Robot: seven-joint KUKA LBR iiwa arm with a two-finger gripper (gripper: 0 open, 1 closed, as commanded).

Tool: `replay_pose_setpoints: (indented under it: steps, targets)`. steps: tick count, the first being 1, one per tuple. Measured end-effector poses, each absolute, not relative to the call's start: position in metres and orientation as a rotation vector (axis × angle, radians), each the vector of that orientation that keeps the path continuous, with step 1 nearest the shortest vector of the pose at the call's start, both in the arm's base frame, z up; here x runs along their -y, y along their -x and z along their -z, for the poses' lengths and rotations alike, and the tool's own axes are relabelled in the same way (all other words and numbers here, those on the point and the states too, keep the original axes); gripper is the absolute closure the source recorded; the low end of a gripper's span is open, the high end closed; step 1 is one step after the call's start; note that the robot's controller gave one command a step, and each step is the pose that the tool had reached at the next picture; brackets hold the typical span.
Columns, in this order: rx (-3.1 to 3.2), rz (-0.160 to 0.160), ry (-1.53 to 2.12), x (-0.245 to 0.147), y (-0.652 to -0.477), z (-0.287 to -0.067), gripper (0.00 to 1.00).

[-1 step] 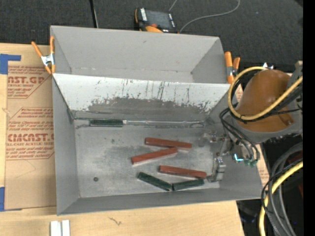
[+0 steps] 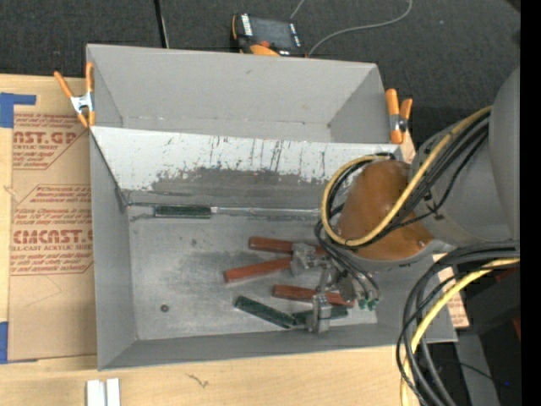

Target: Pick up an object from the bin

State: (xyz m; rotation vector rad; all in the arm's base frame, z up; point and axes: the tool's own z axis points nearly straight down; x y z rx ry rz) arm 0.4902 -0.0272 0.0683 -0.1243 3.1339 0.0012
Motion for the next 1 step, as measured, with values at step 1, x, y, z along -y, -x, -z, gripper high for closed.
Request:
replay_pose_setpoints:
  steps: [1]
  targets:
    - [-3.134, 0.001, 0.123, 0.0290, -0.4906, -0.0724, 1.00]
